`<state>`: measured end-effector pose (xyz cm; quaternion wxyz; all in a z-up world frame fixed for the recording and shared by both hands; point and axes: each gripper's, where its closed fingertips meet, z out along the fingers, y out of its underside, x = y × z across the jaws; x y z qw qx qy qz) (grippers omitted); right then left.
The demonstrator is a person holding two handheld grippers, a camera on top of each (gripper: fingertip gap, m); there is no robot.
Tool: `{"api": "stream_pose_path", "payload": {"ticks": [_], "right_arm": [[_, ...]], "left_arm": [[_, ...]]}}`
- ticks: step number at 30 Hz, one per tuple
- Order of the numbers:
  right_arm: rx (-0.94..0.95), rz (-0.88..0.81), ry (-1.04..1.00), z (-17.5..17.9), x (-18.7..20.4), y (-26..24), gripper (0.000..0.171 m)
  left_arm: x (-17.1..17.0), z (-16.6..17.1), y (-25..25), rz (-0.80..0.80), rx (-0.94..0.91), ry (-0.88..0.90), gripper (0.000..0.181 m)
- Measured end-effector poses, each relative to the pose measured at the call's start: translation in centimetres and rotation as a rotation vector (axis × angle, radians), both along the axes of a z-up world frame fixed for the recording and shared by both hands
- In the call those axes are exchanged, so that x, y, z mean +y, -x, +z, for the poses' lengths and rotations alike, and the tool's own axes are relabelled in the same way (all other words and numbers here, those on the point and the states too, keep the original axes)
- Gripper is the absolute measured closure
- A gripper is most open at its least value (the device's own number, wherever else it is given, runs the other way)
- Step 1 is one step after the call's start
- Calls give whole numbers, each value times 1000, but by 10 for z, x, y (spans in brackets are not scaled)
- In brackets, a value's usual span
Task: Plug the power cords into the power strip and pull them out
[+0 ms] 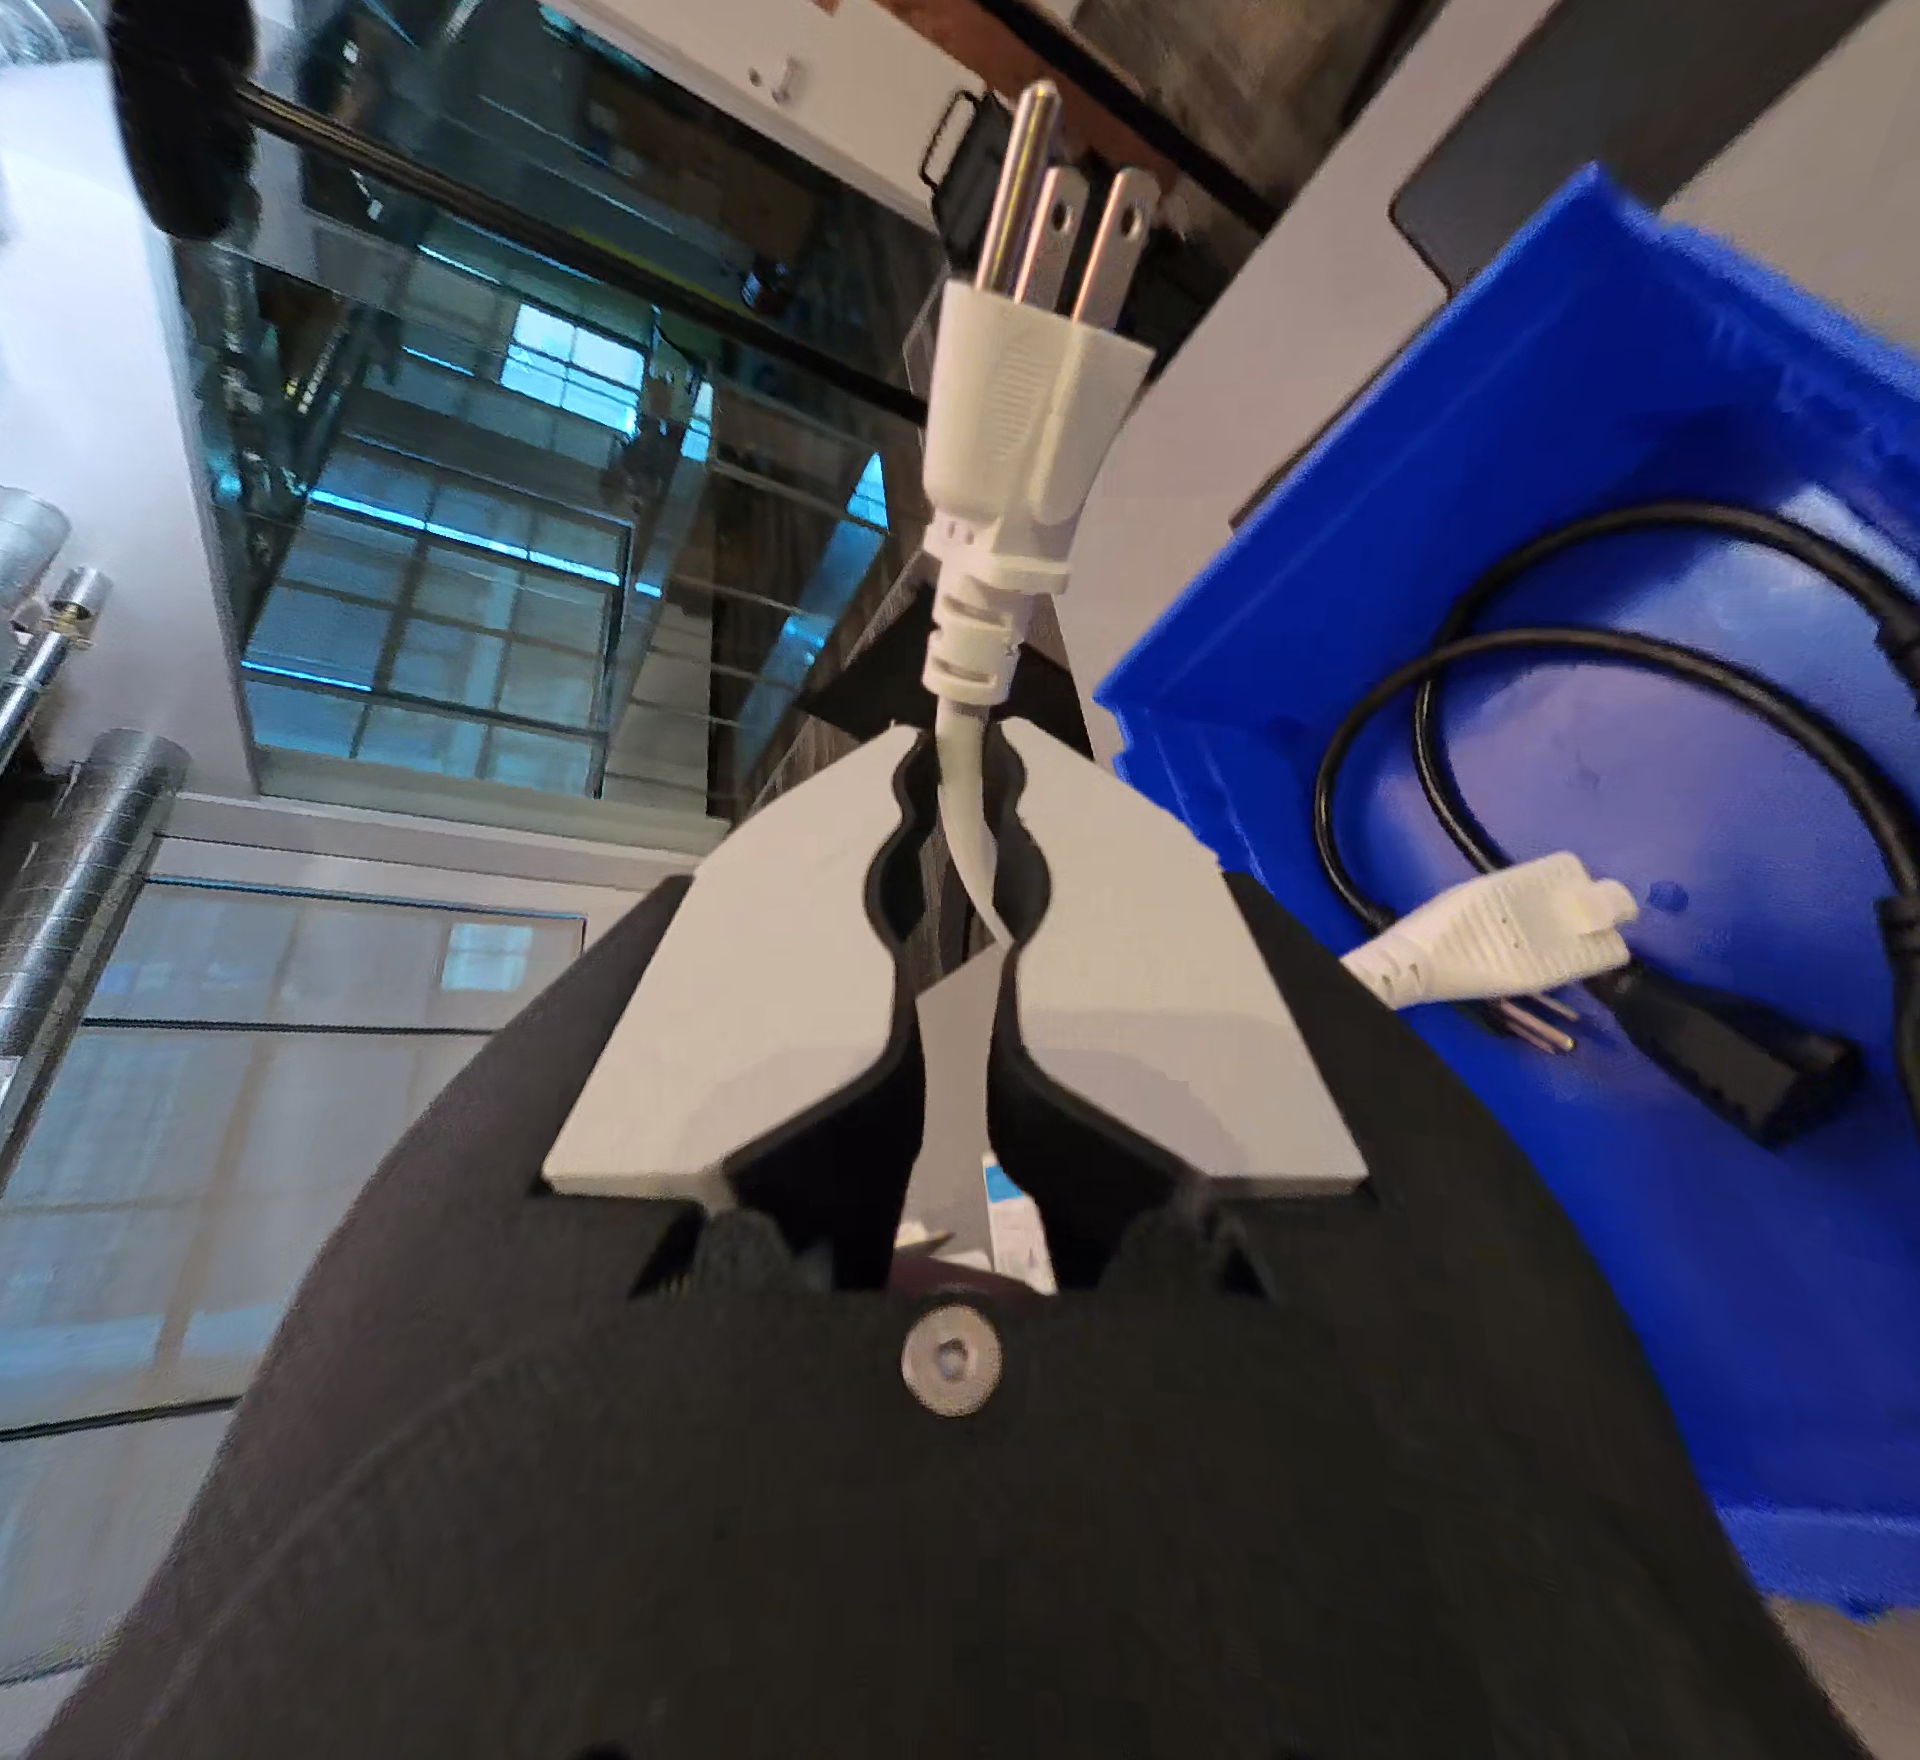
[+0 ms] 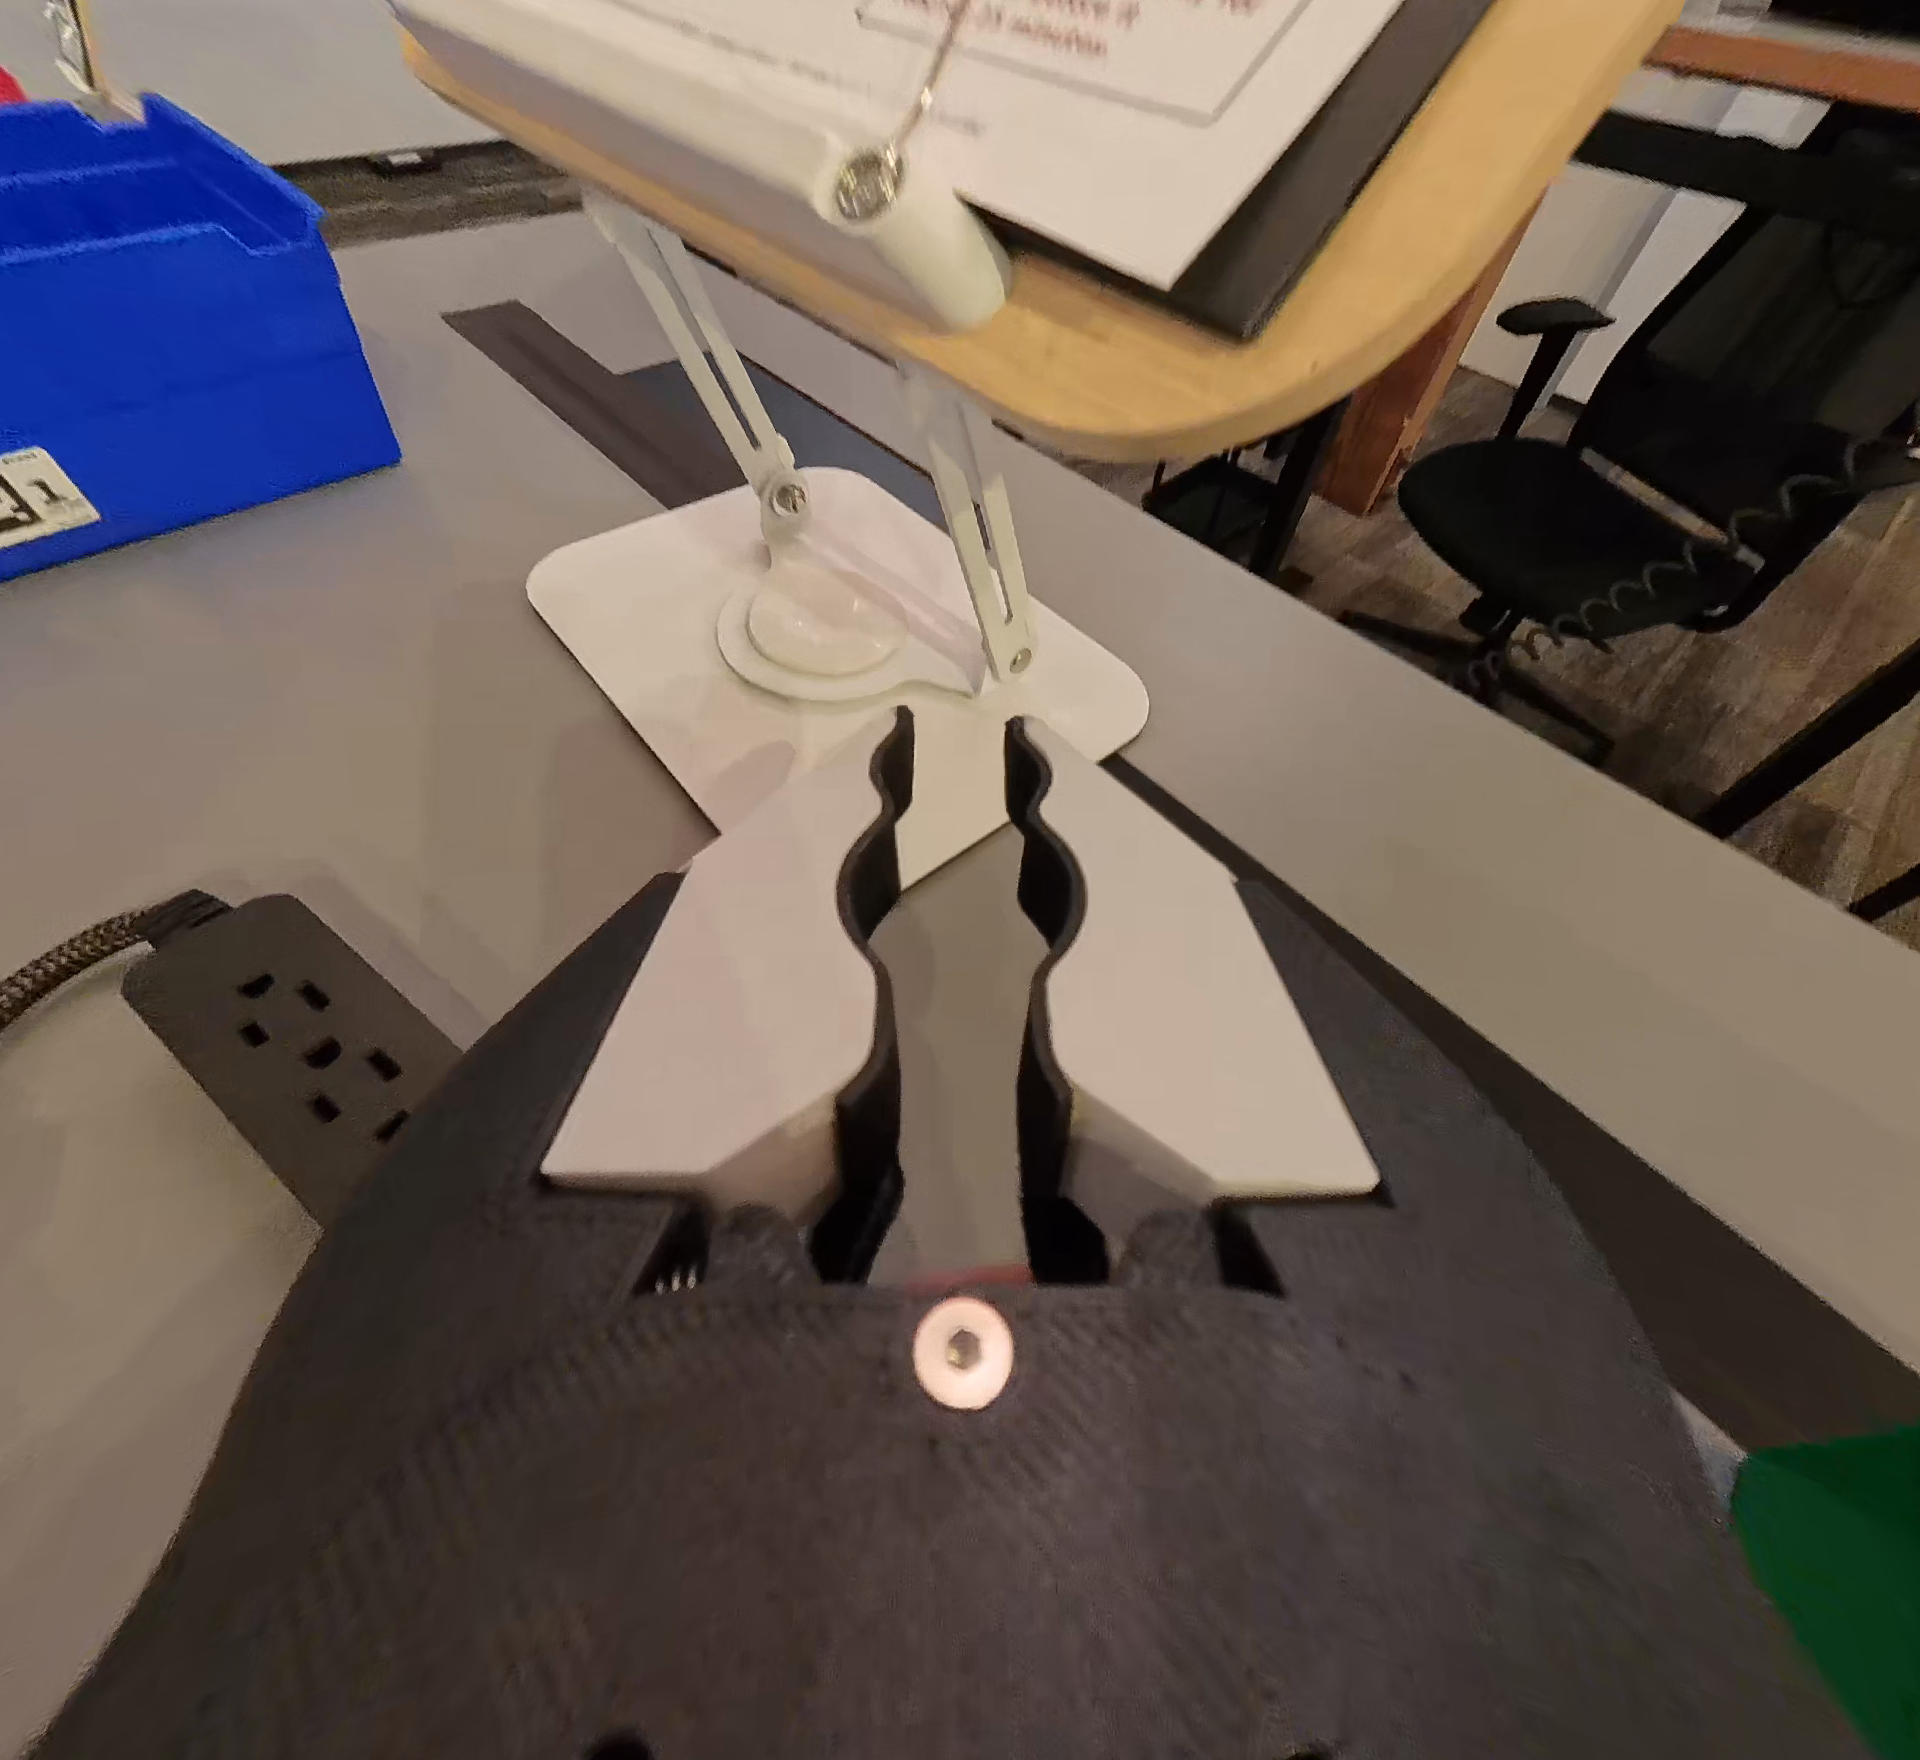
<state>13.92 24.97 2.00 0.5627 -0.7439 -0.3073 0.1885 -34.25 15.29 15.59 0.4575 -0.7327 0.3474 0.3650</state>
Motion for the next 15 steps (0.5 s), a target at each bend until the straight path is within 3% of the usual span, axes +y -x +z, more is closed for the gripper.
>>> {"api": "stream_pose_path", "payload": {"ticks": [1, 15], "right_arm": [[7, 5, -18, 6, -1, 1, 155], [195, 253, -249, 113, -57, 62, 138]], "left_arm": [[0, 7, -6, -15, -15, -25, 174], [17, 29, -151, -346, -407, -114, 174]]}}
